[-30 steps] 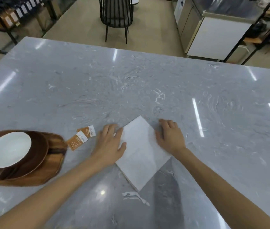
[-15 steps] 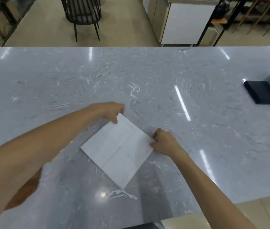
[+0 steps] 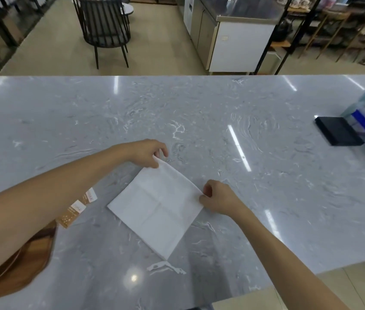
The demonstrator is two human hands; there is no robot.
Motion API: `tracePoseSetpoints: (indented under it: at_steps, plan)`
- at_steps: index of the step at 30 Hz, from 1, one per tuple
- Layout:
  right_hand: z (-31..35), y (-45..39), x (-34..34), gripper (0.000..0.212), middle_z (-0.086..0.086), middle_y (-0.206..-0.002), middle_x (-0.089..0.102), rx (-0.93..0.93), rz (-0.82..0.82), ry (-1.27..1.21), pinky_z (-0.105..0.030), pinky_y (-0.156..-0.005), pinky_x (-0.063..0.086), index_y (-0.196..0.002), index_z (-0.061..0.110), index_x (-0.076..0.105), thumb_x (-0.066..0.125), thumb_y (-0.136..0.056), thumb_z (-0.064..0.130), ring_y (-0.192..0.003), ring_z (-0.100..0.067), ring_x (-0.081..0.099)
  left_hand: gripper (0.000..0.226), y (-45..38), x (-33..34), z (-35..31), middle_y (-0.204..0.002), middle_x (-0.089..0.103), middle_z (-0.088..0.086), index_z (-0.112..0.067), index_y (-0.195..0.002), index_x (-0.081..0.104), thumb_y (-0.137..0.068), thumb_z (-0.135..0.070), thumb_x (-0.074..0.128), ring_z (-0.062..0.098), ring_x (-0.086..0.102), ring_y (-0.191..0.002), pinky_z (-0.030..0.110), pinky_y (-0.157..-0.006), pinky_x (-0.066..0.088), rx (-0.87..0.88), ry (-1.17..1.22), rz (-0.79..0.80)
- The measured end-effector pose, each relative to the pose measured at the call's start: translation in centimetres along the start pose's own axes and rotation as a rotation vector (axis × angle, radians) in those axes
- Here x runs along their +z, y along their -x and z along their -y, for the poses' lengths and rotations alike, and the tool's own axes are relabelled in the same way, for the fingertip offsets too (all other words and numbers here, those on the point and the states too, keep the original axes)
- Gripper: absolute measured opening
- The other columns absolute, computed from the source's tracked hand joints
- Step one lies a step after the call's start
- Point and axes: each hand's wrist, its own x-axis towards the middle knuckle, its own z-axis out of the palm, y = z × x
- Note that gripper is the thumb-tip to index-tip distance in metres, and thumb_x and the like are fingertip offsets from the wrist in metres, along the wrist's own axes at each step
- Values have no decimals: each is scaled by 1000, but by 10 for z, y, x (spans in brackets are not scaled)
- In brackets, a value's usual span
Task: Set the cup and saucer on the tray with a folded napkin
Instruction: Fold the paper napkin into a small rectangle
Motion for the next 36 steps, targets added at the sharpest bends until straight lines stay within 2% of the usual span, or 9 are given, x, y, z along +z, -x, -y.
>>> tracePoseSetpoints:
  at_steps: [5, 11, 16, 19, 24, 27, 30, 33, 36]
  plan:
    - [8, 11, -37, 22, -9, -89, 79, -132, -3, -249, -39, -79, 60, -109, 13, 73, 78, -88, 18, -74, -15, 71, 16, 46, -28, 0, -79, 75, -7, -37, -80, 76, -80, -23, 70, 9, 63, -67, 36, -69, 53, 57, 33, -66]
    - [48, 26, -90, 6, -5, -89, 79, -289, -78, -283, -28, -66, 54, -95, 23, 82, 79, -89, 22, -74, -11, 65, 4, 105, -61, -5, -84, 78, -5, -31, -85, 82, -81, -29, 83, 25, 70, -82, 47, -80, 55, 69, 152, -281]
    - [71, 40, -110, 8, 9, -83, 79, -412, -270, -243, -27, -72, 59, -94, 28, 82, 80, -88, 23, -78, -14, 74, 10, 144, -63, -15, -88, 78, -9, -26, -87, 84, -79, -21, 85, 9, 72, -86, 41, -85, 60, 86, 263, -606]
    - [65, 46, -90, 14, 14, -81, 77, -477, -431, -181, -12, -67, 52, -90, 34, 81, 83, -85, 20, -77, -3, 72, 14, 163, -34, -16, -89, 78, -7, -22, -92, 84, -81, -14, 83, 6, 72, -84, 35, -84, 61, 121, 271, -720]
    - [29, 64, -12, 28, 12, -95, 77, -469, -414, -287, -11, -73, 56, -92, 31, 77, 84, -82, 6, -84, 6, 72, 16, 185, 54, -2, -93, 79, -1, -14, -94, 83, -84, -3, 79, 13, 75, -87, 40, -83, 61, 96, 296, -713]
    - [3, 84, 34, 34, 19, -97, 75, -442, -360, -287, -21, -77, 60, -92, 34, 76, 81, -83, 2, -88, 7, 72, 26, 204, 110, 4, -88, 76, -13, -28, -87, 81, -84, -3, 78, -2, 71, -83, 32, -78, 59, 26, 336, -634]
    - [-17, 108, 60, 47, 25, -99, 76, -428, -324, -283, -16, -78, 58, -92, 42, 76, 77, -85, -4, -93, 4, 72, 26, 226, 147, 4, -90, 75, -16, -21, -89, 82, -81, 4, 78, -5, 70, -88, 27, -82, 57, 51, 358, -584]
    - [-21, 123, 63, 41, 24, -105, 73, -408, -325, -334, -12, -77, 54, -98, 46, 77, 78, -87, 6, -95, -5, 71, 32, 240, 159, 4, -90, 76, -18, -24, -90, 81, -79, 6, 78, -3, 70, -90, 12, -84, 51, 25, 426, -634]
    - [-8, 118, 55, 31, 16, -107, 74, -396, -339, -464, -14, -79, 55, -104, 43, 75, 76, -90, 15, -97, -9, 71, 25, 233, 151, 8, -93, 77, -7, -24, -92, 78, -87, 1, 74, 4, 73, -89, 12, -86, 52, -17, 634, -676]
